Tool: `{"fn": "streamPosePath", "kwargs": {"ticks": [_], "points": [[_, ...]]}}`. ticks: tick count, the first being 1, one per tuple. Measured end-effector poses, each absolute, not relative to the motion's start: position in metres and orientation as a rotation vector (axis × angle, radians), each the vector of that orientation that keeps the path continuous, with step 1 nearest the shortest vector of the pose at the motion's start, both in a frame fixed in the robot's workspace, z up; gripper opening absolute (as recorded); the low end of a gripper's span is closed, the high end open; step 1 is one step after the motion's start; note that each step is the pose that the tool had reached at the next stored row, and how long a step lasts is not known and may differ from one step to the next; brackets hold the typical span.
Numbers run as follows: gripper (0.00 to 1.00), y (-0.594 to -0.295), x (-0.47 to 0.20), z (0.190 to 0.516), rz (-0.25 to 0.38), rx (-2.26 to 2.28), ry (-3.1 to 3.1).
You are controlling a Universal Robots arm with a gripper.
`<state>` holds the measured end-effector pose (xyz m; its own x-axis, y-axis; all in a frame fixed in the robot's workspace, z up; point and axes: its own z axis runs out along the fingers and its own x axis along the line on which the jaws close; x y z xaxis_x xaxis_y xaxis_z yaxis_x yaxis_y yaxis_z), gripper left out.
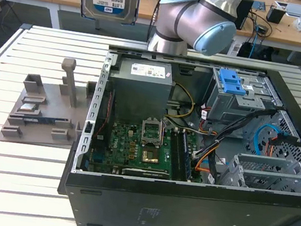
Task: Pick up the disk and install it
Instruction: 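Pick up the disk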
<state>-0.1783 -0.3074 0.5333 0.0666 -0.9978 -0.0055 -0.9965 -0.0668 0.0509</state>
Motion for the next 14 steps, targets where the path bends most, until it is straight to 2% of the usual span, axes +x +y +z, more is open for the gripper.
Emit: {"fn": "streamPosePath", "kwargs": {"ticks": [9,14], "points": [[0.37,-0.309,-0.146,0.518,-0.064,2.268,-2.121],[0.37,-0.322,-0.132,0.513,-0.065,2.267,-2.121]]}}
